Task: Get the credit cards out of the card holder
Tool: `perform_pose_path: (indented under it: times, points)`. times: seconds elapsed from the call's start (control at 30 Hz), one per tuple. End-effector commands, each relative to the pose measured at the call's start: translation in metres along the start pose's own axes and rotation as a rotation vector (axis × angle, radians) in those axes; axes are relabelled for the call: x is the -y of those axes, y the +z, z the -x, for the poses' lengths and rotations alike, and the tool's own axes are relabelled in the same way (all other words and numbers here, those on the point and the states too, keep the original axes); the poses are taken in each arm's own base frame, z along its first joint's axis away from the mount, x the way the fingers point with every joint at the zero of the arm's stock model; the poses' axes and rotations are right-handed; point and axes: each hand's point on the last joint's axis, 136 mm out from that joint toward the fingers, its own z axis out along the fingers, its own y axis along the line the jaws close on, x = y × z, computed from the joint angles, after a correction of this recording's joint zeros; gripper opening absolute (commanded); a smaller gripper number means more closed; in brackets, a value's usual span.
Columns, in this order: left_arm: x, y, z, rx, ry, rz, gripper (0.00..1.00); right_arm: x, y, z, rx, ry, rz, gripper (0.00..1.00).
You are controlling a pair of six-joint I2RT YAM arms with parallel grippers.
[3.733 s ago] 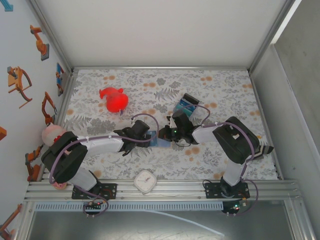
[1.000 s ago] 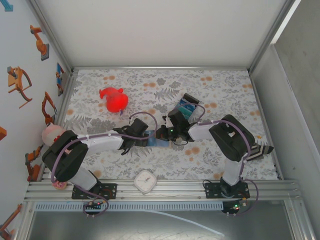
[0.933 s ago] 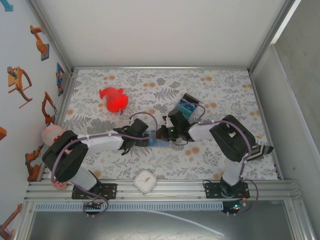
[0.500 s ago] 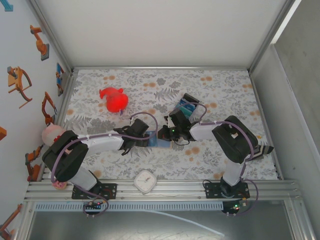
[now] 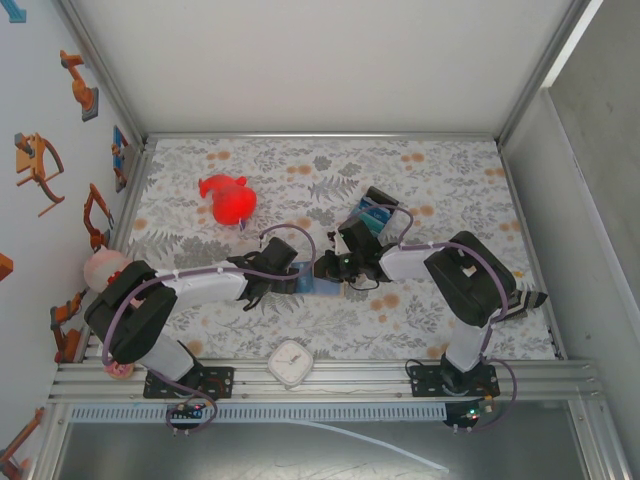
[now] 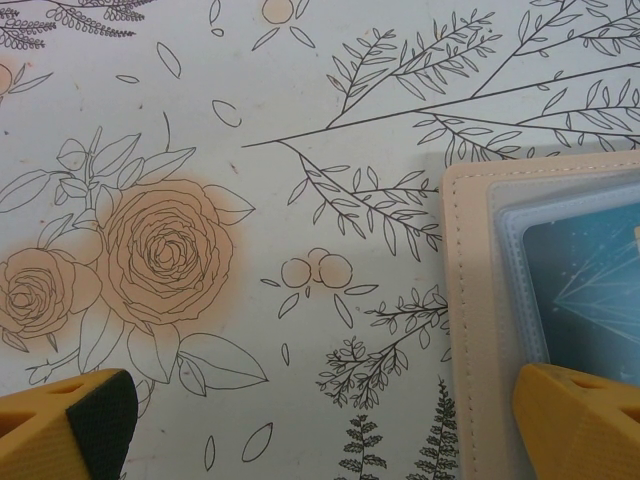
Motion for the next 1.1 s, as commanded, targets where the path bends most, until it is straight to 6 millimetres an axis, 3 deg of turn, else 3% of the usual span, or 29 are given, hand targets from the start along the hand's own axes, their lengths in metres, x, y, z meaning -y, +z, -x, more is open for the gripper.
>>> perform_pose_path:
  times: [0.0, 0.5, 0.8, 1.07]
  points:
    - [-0.001, 0.004, -0.01, -0.041, 0.009, 0.013, 0.97, -0.011, 0.002, 0.003, 0.002, -0.02, 0.037, 0.1]
    - [0.003, 0.005, -0.009, -0.048, 0.008, -0.001, 0.97, -0.02, 0.012, -0.006, -0.056, -0.021, 0.075, 0.09]
    - [0.009, 0.005, -0.008, -0.049, -0.001, -0.025, 0.97, -0.029, 0.017, -0.015, -0.093, -0.017, 0.169, 0.16]
    - [0.012, 0.002, -0.009, -0.049, 0.003, -0.029, 0.97, -0.023, 0.02, -0.017, -0.096, -0.012, 0.158, 0.07]
